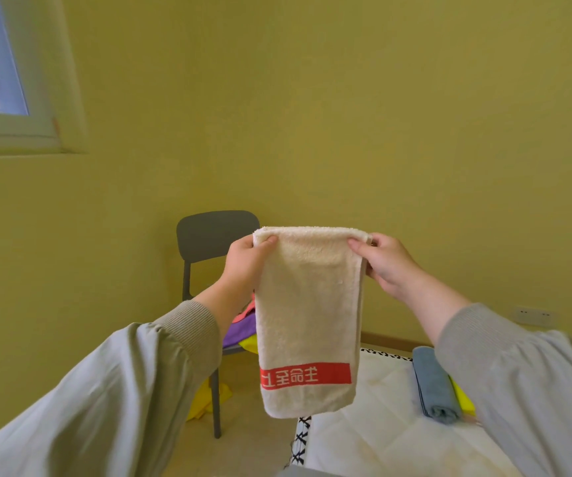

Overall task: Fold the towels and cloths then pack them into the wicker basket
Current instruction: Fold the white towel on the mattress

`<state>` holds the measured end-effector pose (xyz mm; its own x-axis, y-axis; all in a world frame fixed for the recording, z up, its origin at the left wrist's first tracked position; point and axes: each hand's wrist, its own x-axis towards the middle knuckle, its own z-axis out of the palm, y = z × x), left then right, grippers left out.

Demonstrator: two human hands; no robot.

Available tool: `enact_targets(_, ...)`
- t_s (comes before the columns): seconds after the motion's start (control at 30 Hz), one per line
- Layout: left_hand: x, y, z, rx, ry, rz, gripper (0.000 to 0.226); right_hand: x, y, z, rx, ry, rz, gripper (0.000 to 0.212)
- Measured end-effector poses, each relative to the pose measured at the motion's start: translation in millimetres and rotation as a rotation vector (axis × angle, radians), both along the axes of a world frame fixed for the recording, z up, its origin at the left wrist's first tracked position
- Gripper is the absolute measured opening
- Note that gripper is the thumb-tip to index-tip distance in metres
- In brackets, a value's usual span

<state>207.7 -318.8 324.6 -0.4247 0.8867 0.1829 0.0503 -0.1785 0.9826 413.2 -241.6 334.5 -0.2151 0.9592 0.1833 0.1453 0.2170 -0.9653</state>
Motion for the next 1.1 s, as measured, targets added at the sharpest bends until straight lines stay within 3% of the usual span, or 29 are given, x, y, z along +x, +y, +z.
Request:
enact_targets(0.17, -5.3, -3.1, 2.6, -0.052, 0.06, -0.043, 0.031, 0.4, -5.5, 1.7, -0.024, 0.004, 0.036, 0.01)
enact_targets(0.37, 8.8, 5.0, -10.9, -0.136, 0.123, -0.15, 0.031, 24.2, 1.7, -15.2, -0.085, -0.053, -0.02, 0.039)
enact_targets(0.57, 30.5, 30.9, -32.3, -0.231, 0.145, -0.224, 0.022, 49.2, 19.7, -46.6, -0.141, -0.103, -0.093, 0.045)
enact_targets(0.63, 38.1, 42.2, -42.2, -0.255, 0.151, -0.241, 0.022, 56.9, 29.8, -60.1, -0.188, -0.114, -0.103, 0.041)
enact_targets(0.77, 50.9, 72.6, -72.3, -0.308, 0.194, -0.278, 0.021, 68.2, 52.0, -90.5, -0.25, -0.181, -0.135, 0.013)
enact_targets(0.97, 62.2, 131.8, -135.5, -0.333, 0.512, -0.168, 0.031, 74.5, 101.6, -151.4, -0.197, -0.358, -0.222, 0.016)
enact_targets(1.1, 65.8, 171.9, -170.7, -0.312, 0.615, -0.064, 0.008, 67.8, 137.3, -187.3, -0.063, -0.468, -0.295, 0.012)
